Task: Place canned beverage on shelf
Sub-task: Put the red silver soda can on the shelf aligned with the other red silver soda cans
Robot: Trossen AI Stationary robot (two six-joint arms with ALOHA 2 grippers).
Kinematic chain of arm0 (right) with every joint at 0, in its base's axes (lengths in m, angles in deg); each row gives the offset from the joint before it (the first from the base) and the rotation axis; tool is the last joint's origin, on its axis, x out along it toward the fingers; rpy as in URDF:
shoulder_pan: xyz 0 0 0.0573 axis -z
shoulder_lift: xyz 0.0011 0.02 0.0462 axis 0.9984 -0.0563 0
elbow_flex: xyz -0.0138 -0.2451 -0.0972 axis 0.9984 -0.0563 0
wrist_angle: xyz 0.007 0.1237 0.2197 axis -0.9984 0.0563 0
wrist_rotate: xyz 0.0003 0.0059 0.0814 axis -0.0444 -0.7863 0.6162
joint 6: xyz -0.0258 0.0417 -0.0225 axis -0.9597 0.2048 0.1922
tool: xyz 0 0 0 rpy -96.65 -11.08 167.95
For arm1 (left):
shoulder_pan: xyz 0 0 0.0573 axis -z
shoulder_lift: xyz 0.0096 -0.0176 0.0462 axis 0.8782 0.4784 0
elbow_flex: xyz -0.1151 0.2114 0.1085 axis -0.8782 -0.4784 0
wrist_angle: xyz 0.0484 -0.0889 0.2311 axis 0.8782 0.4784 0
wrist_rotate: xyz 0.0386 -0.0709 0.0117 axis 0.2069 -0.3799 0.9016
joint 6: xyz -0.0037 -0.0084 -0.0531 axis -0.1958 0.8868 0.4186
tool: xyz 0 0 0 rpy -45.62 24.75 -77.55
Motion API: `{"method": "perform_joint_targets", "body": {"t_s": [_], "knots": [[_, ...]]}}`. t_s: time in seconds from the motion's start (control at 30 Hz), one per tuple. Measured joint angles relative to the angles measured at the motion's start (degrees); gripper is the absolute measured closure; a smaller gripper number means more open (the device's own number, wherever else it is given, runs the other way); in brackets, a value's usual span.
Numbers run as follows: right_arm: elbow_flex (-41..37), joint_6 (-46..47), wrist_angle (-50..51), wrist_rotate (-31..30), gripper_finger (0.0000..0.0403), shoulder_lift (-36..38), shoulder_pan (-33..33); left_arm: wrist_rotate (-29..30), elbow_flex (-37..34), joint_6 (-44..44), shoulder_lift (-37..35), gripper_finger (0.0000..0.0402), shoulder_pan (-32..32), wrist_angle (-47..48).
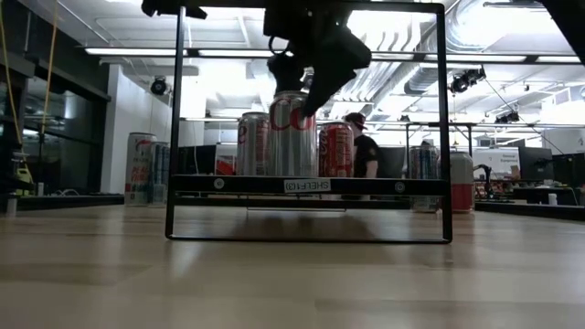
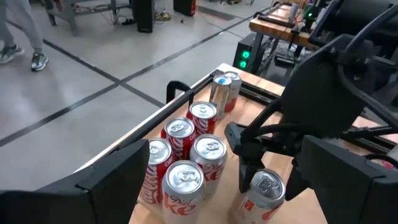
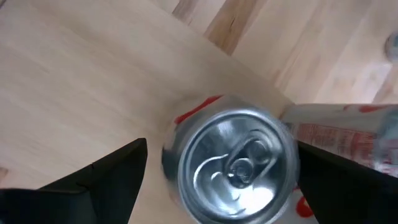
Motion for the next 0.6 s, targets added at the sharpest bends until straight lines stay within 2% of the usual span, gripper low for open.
{"method": "perform_joint_targets", "body": {"t_s": [0.17,0.3,0.43,0.6], "knots": [[-0.02,0.16,-0.19,-0.19,0.0046,-0.94,0.00,-0.02,0.00,0.02,0.69,0.0037,0.02,0.11],[-0.02,1.61,-0.57,-0.90,0.0076,-1.13,0.00,-0.02,0.00,0.44,0.96,0.0037,0.02,-0.07],[-0.02,7.21,-0.52,-1.04,0.0105,-1.13,0.00,0.00,0.00,-0.46,0.60,0.0037,0.02,-0.02],[0.13,20.73,2.88,-4.35,0.0105,-0.96,0.00,0.41,0.00,-1.58,0.29,0.0037,0.00,0.04]]}}
